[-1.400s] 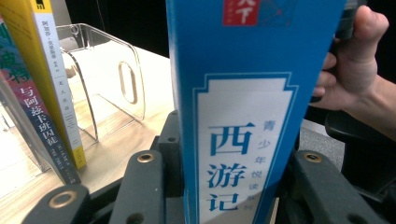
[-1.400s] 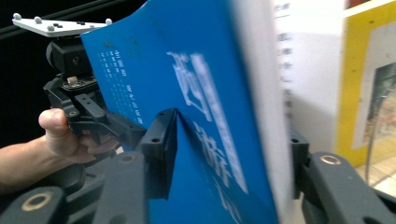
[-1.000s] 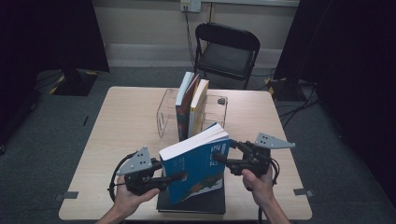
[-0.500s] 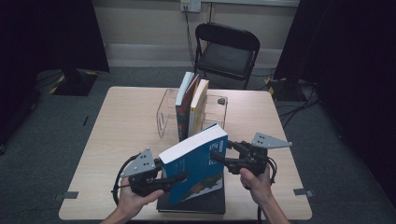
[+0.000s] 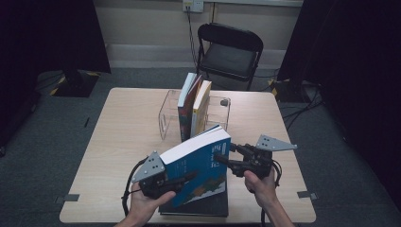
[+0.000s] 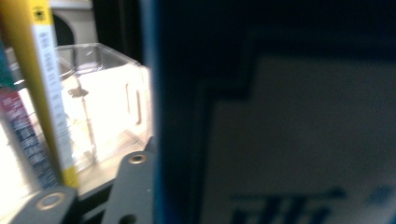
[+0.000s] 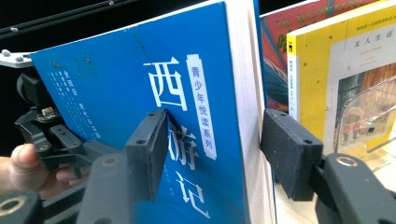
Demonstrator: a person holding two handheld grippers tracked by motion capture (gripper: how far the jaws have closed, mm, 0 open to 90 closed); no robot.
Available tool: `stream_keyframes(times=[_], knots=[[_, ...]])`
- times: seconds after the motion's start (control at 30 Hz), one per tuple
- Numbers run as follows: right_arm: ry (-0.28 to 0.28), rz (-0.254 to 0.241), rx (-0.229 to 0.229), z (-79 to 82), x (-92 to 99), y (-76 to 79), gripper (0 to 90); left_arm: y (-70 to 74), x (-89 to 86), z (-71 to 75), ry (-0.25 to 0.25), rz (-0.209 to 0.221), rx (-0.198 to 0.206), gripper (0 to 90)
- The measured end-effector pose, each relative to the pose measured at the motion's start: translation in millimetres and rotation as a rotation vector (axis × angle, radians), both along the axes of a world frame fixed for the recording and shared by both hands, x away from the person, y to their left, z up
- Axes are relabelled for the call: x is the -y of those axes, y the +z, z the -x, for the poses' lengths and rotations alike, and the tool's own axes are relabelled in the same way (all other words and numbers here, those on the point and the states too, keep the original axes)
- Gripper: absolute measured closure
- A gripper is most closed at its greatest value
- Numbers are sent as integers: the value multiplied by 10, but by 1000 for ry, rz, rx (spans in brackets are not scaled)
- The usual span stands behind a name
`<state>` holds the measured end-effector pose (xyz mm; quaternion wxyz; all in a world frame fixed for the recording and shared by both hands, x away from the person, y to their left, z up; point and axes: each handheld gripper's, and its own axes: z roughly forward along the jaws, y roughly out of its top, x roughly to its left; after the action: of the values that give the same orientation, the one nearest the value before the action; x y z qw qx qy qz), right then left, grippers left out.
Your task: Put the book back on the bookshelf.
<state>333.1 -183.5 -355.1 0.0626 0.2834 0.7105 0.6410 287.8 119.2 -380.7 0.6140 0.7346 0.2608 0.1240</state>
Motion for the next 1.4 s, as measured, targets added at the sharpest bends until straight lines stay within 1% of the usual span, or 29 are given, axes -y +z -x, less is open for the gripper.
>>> stream_keyframes(times=[0.07, 0.1, 0.13, 0.17, 0.2, 0.23, 0.3, 0.33, 0.37, 0.43, 0.47, 0.5, 0.53, 0.63, 0.67, 0.77, 0.8, 0.83, 0.9, 0.93, 0.97, 1.0, 1.13, 1.2, 1.23, 1.27, 1.3, 1.33, 1.4], knots=[[-4, -2, -2, -3, -7, -2, 431, -12, 4, -6, 7, 2, 24, 580], [-4, -2, -2, -3, -7, -2, 431, -12, 4, -6, 7, 2, 24, 575], [-5, -2, -2, -6, -11, -3, 432, -21, 20, -6, 0, 17, 21, 575], [-8, -5, -4, -14, -11, -8, 436, -24, 27, -14, 13, 25, 35, 557], [-9, -4, -3, -15, -12, -10, 440, -32, 48, -21, 36, 49, 36, 539], [-11, -3, -2, -16, -12, -10, 440, -32, 54, -21, 44, 48, 38, 553], [-12, -4, -3, -18, -11, -11, 444, -33, 51, -26, 38, 47, 40, 591], [-13, -2, -2, -23, -13, -12, 447, -23, 59, -24, 56, 36, 43, 598], [-18, 0, -4, -26, -18, -13, 450, -16, 64, -25, 57, 27, 43, 601], [-23, 3, -2, -32, -25, -15, 444, -15, 68, -29, 56, 27, 42, 606], [-24, 5, -7, -44, -26, -13, 443, -9, 57, -54, 50, 36, 19, 606], [-24, 5, -7, -44, -26, -13, 443, -9, 57, -54, 50, 36, 19, 608], [-28, 6, -13, -57, -25, -23, 444, -3, 38, -88, 39, 49, -5, 609], [-22, 11, -17, -64, -17, -41, 436, 7, 15, -126, 28, 49, -20, 611], [-7, 7, -30, -66, 9, -54, 423, 7, -3, -145, 31, 52, -30, 611], [-17, 9, -27, -51, 45, -57, 409, -2, -95, -176, 32, 62, -55, 612], [-26, 11, -30, -42, 95, -63, 403, 17, -169, -182, 40, 55, -73, 613], [-26, 11, -30, -42, 95, -63, 403, 17, -169, -182, 40, 55, -73, 613], [-40, 13, -42, -34, 149, -90, 401, 32, -233, -172, 52, 51, -82, 613], [-49, 23, -53, -27, 191, -135, 399, 45, -305, -163, 58, 46, -86, 614], [-49, 23, -53, -27, 191, -135, 399, 45, -305, -163, 58, 46, -86, 614], [-57, 35, -69, -14, 230, -187, 397, 61, -378, -154, 69, 44, -94, 614], [-75, 52, -87, 3, 295, -273, 386, 85, -476, -139, 93, 45, -95, 615], [-101, 71, -103, 7, 346, -339, 368, 104, -548, -127, 111, 44, -94, 615], [-117, 83, -108, 5, 373, -374, 333, 116, -584, -121, 118, 37, -93, 615], [-148, 107, -120, -2, 428, -440, 316, 131, -649, -115, 130, 43, -87, 616], [-148, 107, -120, -2, 428, -440, 316, 131, -649, -115, 130, 43, -87, 616], [-169, 125, -130, -8, 478, -490, 289, 154, -707, -111, 152, 39, -84, 616], [-187, 144, -141, -17, 513, -530, 274, 164, -775, -112, 157, 45, -84, 616]])
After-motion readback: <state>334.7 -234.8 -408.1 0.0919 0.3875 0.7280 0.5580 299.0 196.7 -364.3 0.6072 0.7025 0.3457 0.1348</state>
